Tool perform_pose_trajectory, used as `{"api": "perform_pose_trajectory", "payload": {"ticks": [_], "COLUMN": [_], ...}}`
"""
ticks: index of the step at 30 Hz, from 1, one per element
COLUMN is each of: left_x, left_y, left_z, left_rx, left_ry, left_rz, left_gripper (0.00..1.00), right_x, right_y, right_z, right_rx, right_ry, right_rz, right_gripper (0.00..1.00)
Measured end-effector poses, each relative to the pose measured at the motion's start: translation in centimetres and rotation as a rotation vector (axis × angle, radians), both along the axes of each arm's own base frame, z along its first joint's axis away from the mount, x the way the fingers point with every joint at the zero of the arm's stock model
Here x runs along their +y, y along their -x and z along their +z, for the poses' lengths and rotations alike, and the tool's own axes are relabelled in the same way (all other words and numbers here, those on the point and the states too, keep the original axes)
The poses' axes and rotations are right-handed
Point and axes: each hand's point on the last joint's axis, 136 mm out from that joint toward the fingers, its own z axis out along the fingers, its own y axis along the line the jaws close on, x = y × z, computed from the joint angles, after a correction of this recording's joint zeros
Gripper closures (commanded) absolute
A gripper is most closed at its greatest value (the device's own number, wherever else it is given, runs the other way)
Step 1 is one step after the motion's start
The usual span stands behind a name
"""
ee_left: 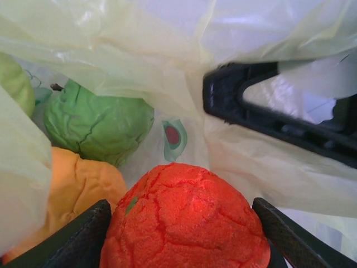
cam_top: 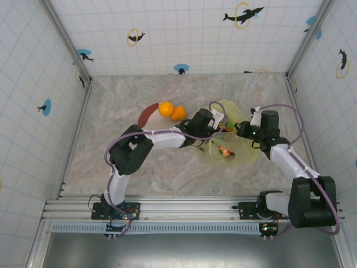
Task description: Place the fruits into the plastic bag
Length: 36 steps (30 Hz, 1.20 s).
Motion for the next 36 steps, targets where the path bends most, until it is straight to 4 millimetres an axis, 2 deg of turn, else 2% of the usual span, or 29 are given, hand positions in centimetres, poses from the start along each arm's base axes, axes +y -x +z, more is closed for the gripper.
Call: {"api": "perform_pose_trajectory", "payload": {"ticks": [6, 14, 17, 23, 28, 36], "left_x": [0.0, 0.0, 0.0, 0.7, 2.5, 8.8], "left_y": [0.0, 0.0, 0.0, 0.4, 1.0, 2.6], "left_z": [-0.2, -0.1, 0.4, 2.7, 3.9, 4.4], "left_rx": [0.003, 0.002, -0.005, -0.043, -0.078, -0.105], "left_ry": [-0.001, 0.000, 0.005, 0.027, 0.013, -0.039], "left_rz": [0.000, 0.000, -0.001, -0.001, 0.004, 0.019], "left_gripper": [0.25, 0.24, 0.24, 0.25, 0.26, 0.26], "right_x": [-0.2, -0.2, -0.2, -0.4, -0.5, -0.9], "right_y": [-0.1, -0.1, -0.1, -0.1, 0.0, -0.1], "right_z": [0.2, 0.2, 0.2, 0.2, 0.1, 0.3], "right_rx": [-0.007, -0.008, -0.008, -0.008, -0.006, -0.013], "right_ry": [0.004, 0.006, 0.006, 0.007, 0.011, 0.011], "right_rz": [-0.009, -0.011, -0.011, -0.016, -0.015, -0.025], "right_gripper": [1.00, 1.00, 1.00, 1.00, 1.00, 1.00]}}
